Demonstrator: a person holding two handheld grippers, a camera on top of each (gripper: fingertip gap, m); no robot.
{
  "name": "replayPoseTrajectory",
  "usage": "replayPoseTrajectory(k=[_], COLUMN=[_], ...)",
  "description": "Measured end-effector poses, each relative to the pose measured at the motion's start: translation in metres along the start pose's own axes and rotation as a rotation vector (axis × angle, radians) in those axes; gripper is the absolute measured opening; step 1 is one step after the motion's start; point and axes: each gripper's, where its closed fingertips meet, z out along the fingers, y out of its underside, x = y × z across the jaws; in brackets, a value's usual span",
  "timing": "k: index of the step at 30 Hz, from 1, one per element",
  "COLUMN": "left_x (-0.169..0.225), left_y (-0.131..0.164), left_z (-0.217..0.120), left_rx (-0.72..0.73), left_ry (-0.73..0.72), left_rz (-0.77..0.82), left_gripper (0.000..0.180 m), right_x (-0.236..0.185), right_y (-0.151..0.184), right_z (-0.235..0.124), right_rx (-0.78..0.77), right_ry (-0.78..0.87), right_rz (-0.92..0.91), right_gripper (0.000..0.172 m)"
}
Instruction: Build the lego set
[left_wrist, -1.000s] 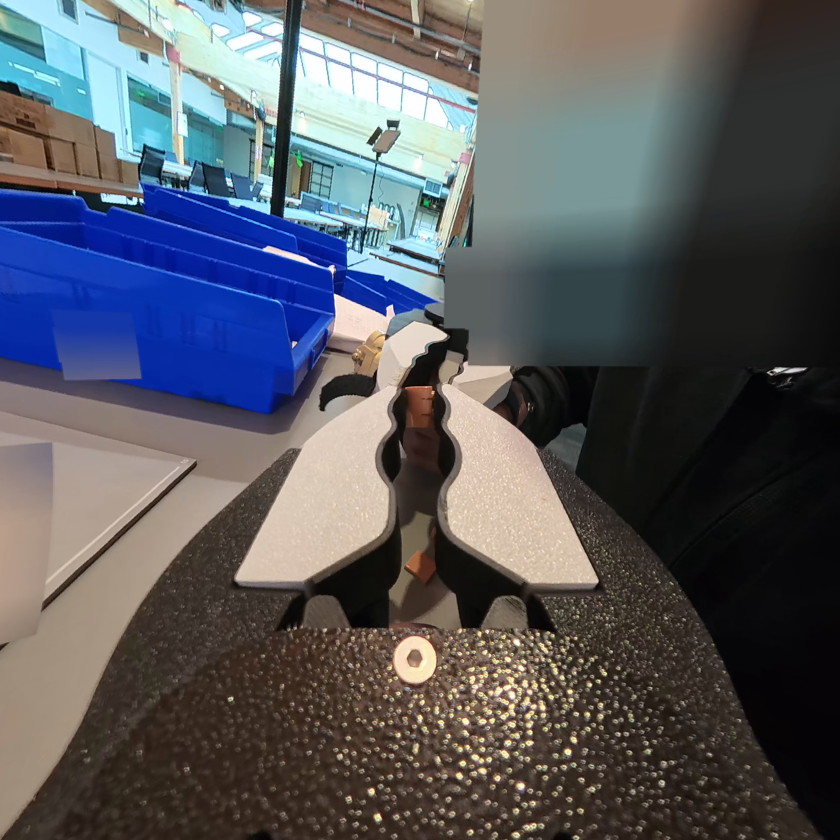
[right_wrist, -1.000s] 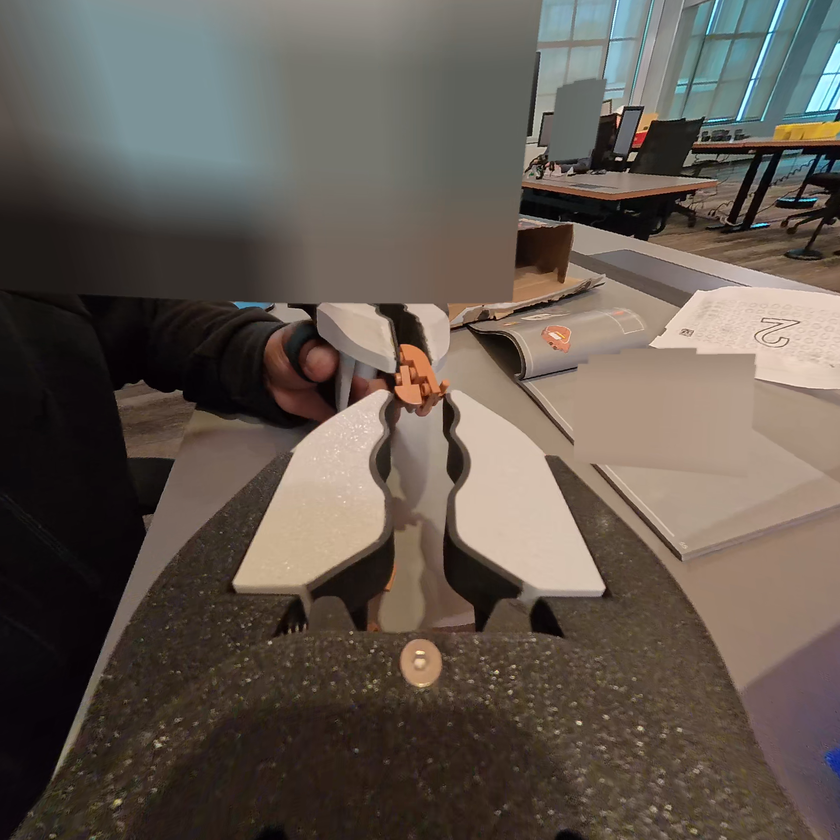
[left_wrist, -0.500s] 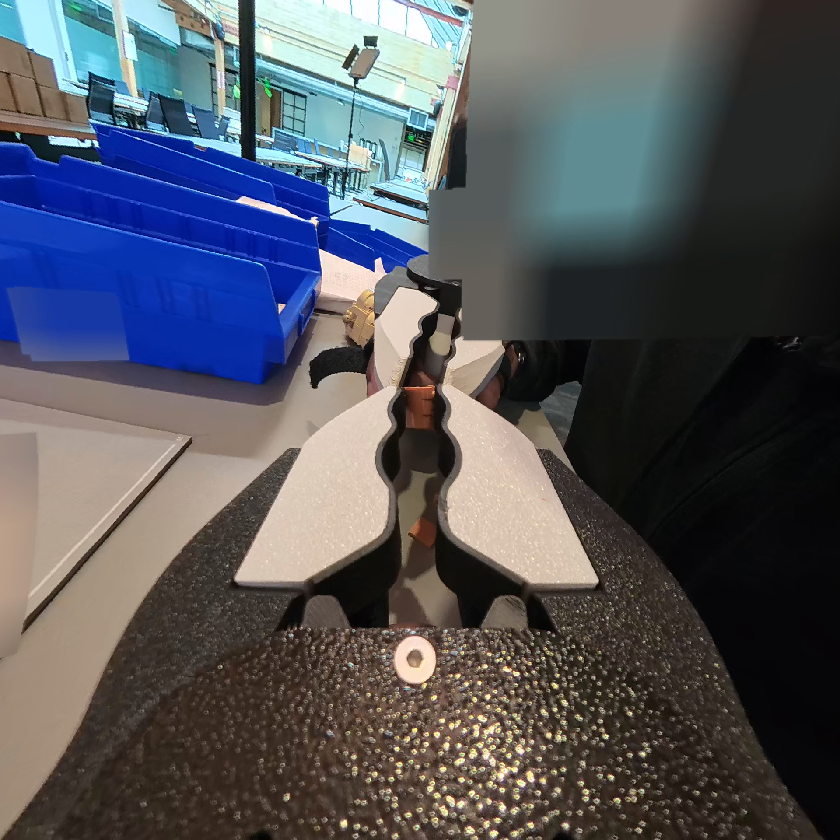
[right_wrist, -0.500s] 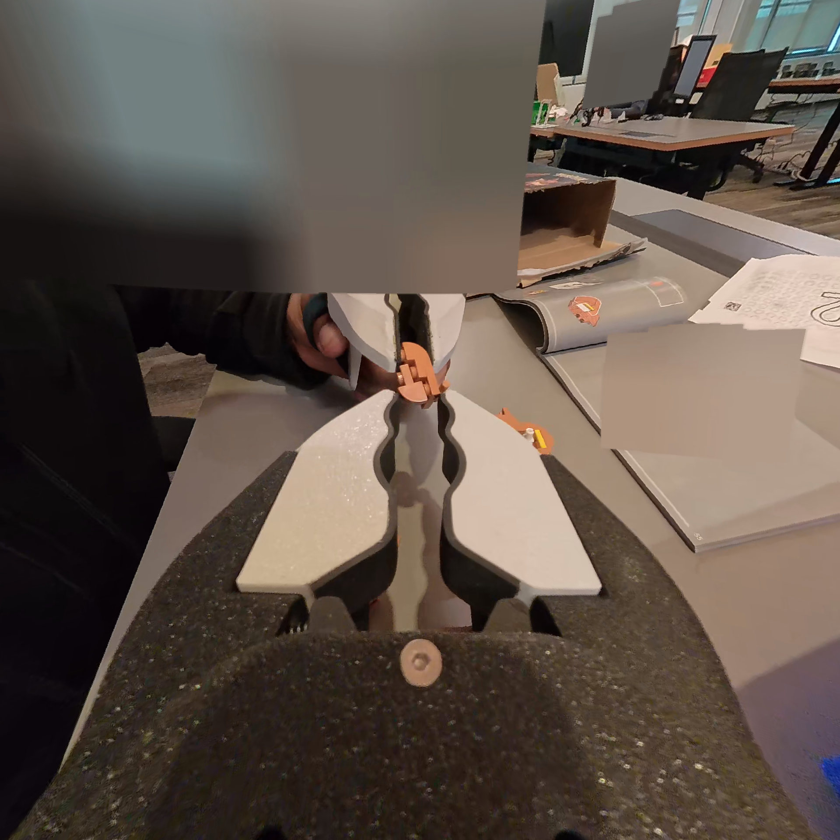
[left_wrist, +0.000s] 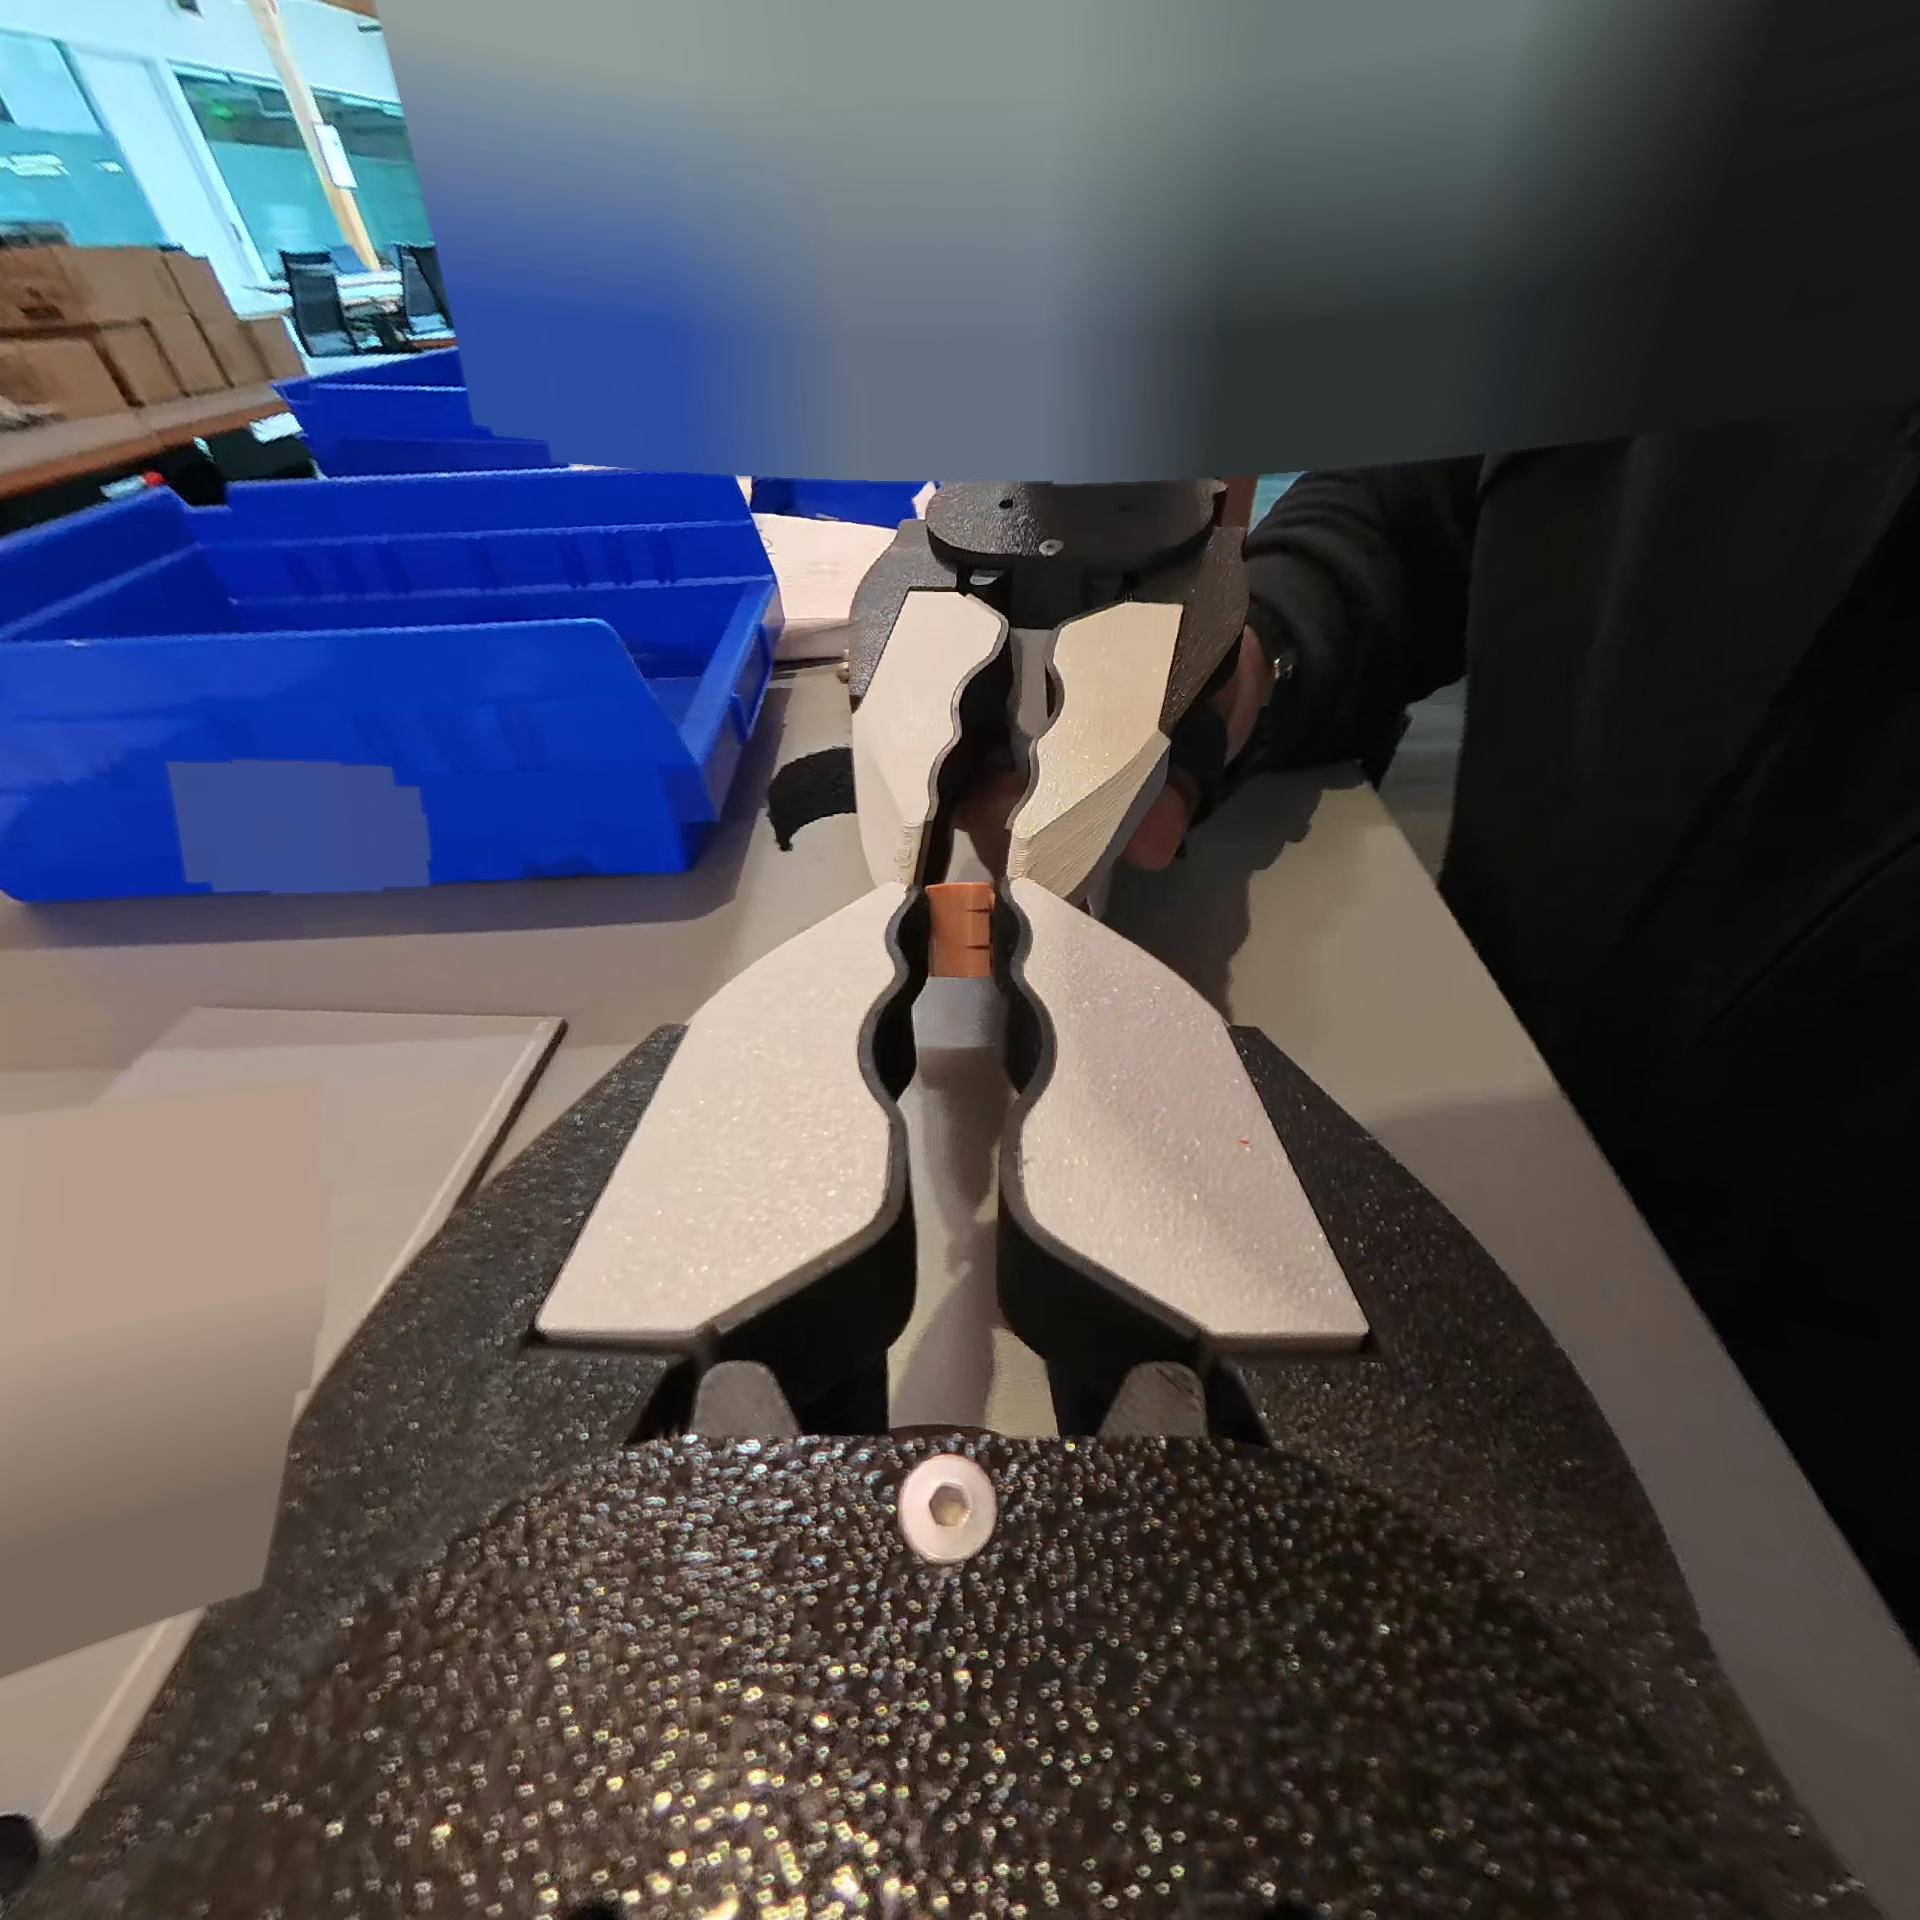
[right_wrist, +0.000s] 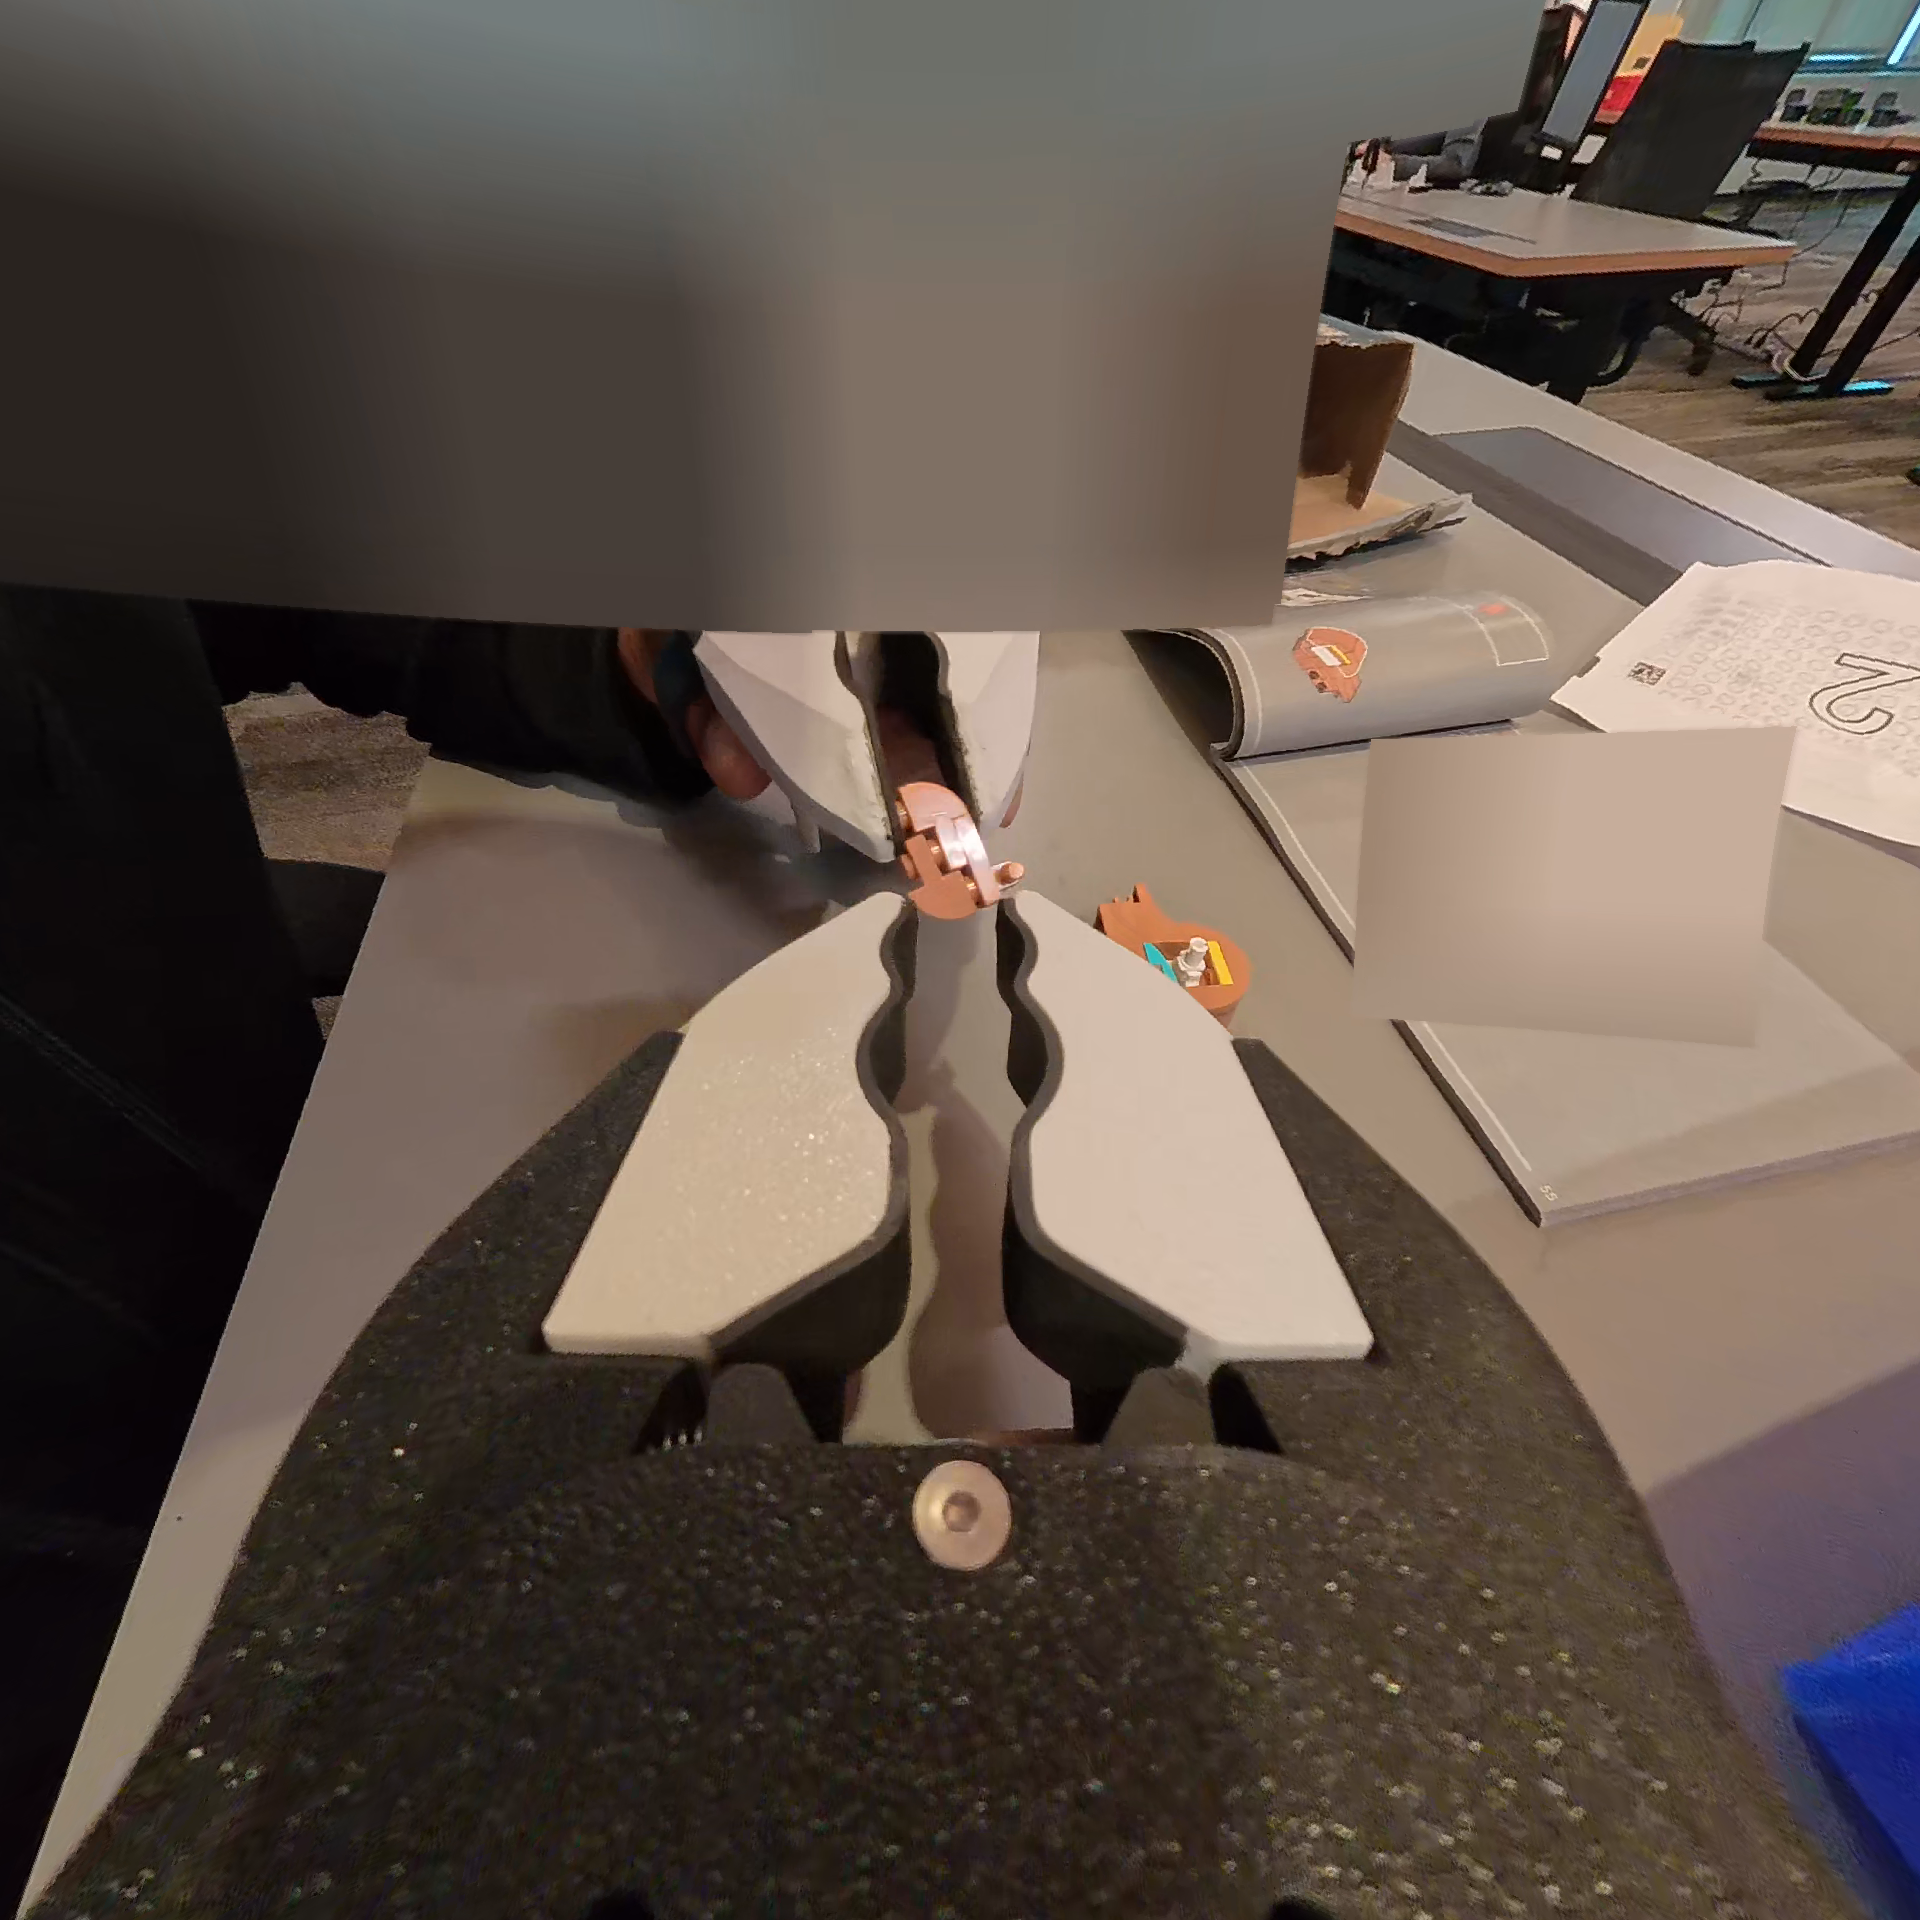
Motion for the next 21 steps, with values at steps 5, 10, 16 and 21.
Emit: replayPoseTrajectory(k=[5,10,16,21], left_x=[0.0,0.0,0.021,0.019], left_y=[0.001,0.003,0.002,0.001], left_z=[0.0,0.001,0.008,0.012], left_rx=[0.019,0.012,0.004,0.021], left_ry=[0.01,-0.008,0.04,-0.004], left_rz=[-0.021,0.036,0.177,0.173], left_gripper=[0.011,0.012,0.012,0.011], right_x=[0.001,0.001,0.008,0.015], right_y=[0.001,0.003,0.004,0.003], right_z=[0.0,0.0,-0.002,-0.002], right_rx=[-0.007,-0.016,-0.02,-0.005], right_ry=[0.011,0.018,0.054,0.098], right_rz=[-0.01,-0.019,-0.017,0.008], right_gripper=[0.013,0.013,0.0,0.0])
